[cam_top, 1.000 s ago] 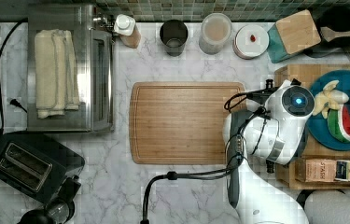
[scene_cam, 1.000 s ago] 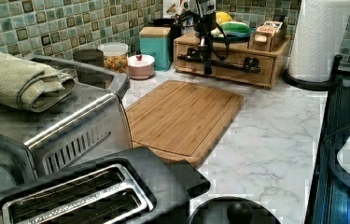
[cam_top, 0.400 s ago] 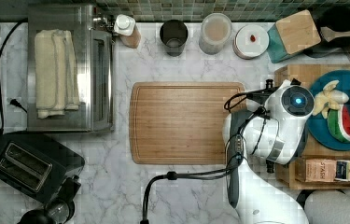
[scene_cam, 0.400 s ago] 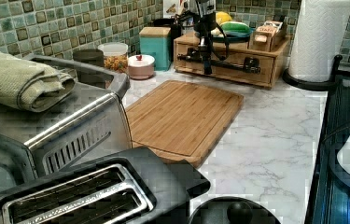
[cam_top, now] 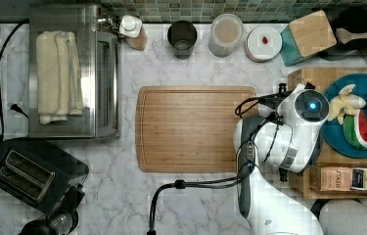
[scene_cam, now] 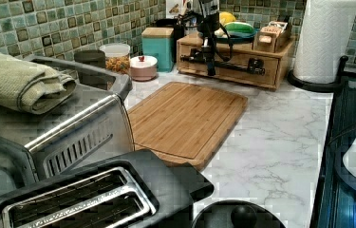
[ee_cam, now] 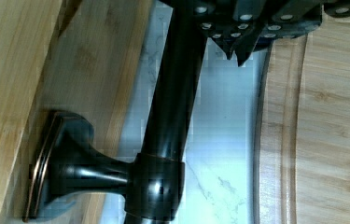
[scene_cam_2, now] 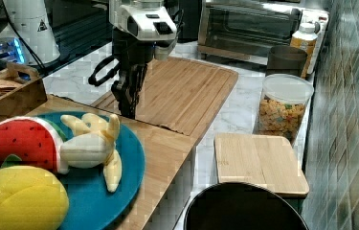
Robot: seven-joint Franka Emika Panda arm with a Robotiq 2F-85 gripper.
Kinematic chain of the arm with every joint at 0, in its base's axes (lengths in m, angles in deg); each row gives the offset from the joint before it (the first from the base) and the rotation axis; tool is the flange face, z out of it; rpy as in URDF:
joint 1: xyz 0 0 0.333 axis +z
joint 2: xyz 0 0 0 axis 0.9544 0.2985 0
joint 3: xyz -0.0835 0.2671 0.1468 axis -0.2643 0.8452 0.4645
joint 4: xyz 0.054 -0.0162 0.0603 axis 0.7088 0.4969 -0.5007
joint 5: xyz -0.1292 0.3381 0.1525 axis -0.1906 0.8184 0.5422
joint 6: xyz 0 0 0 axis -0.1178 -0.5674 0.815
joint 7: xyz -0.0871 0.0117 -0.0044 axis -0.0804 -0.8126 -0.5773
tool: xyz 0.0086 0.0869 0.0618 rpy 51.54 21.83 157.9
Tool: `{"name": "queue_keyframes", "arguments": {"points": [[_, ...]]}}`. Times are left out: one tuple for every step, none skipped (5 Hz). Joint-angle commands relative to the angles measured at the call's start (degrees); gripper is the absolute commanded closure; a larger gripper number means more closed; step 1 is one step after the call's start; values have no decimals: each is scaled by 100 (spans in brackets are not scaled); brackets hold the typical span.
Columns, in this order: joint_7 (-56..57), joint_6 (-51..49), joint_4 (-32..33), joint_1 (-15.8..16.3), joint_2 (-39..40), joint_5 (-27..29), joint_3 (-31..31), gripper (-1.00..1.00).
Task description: Close the drawer.
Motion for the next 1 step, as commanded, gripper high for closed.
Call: {"name": "queue_keyframes", "arguments": {"points": [[23, 449, -1276, -775, -163, -199, -859, 100]]}}
